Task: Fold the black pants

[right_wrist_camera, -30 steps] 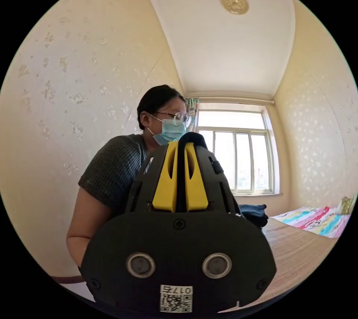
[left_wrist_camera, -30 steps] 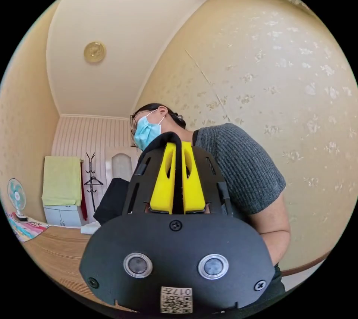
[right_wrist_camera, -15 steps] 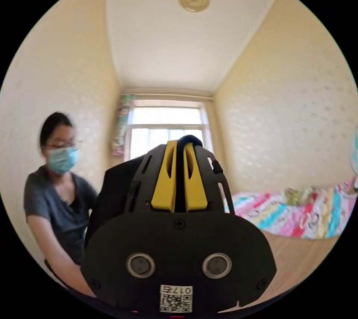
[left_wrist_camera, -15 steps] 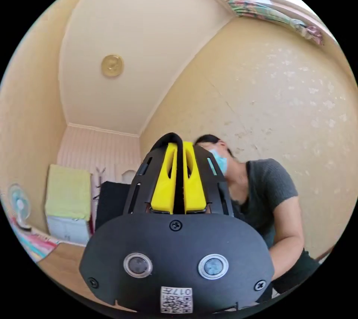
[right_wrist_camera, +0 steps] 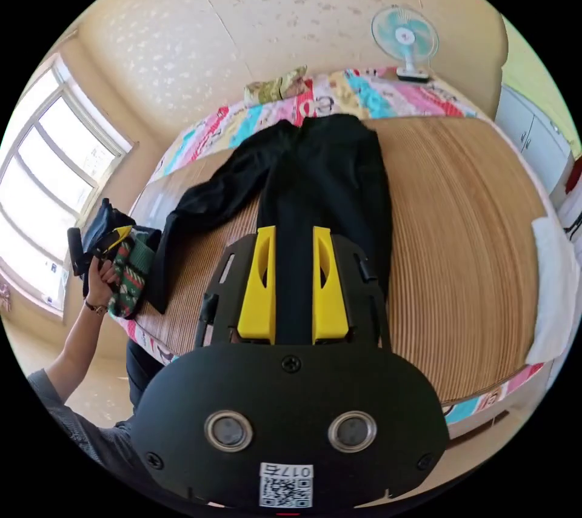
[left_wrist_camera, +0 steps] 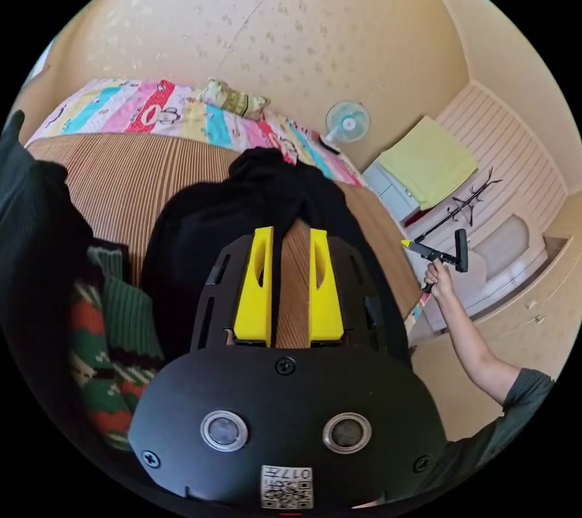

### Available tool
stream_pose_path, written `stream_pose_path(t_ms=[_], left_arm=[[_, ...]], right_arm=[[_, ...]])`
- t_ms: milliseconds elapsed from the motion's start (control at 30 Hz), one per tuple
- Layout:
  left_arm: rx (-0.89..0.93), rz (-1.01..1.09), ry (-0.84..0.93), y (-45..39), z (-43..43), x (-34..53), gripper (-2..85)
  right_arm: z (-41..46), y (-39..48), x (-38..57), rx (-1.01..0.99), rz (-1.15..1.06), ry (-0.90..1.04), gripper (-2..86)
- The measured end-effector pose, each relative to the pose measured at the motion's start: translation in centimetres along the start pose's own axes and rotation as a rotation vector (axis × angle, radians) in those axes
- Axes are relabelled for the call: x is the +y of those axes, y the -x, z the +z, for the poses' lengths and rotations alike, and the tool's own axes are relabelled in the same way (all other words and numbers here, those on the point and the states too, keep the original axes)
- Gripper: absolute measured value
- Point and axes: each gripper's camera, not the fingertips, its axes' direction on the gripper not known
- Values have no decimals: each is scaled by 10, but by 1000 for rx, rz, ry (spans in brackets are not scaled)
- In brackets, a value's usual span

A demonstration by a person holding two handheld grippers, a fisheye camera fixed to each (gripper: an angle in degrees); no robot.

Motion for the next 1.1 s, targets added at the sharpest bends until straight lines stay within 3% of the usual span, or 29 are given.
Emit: stream_pose_path(t_ms=[133, 200, 333, 400, 533, 700, 800, 833, 933, 1000, 1100], left_arm=[[-253, 35, 245, 19, 129, 68, 109], [-361, 97, 343, 25, 193, 106, 123], [-417, 126, 284, 26, 227, 142, 93], [-297, -20, 377, 44, 241, 147, 35], [6, -86, 545, 51, 260, 194, 26], [337, 42, 675, -16, 278, 331, 13], [378, 129, 812, -38, 284, 384, 2], [380, 135, 811, -38, 280, 388, 4], [319, 135, 586, -20, 221, 374, 23], [167, 93, 421, 8, 167, 347, 62], [17, 9, 336, 44, 132, 322, 93]], right_arm=[[118, 0, 68, 1, 89, 255, 73], [116, 22, 94, 55, 13, 100, 63], [125, 68, 105, 248, -89, 124, 39], [128, 78, 106, 275, -111, 138, 29], [127, 69, 112, 174, -75, 96, 12], [138, 98, 113, 317, -180, 96, 6], [142, 107, 112, 362, -200, 100, 5], [141, 106, 111, 356, -194, 107, 5], [136, 101, 108, 319, -164, 137, 5], [132, 96, 106, 290, -136, 157, 6], [124, 90, 104, 256, -99, 214, 7]])
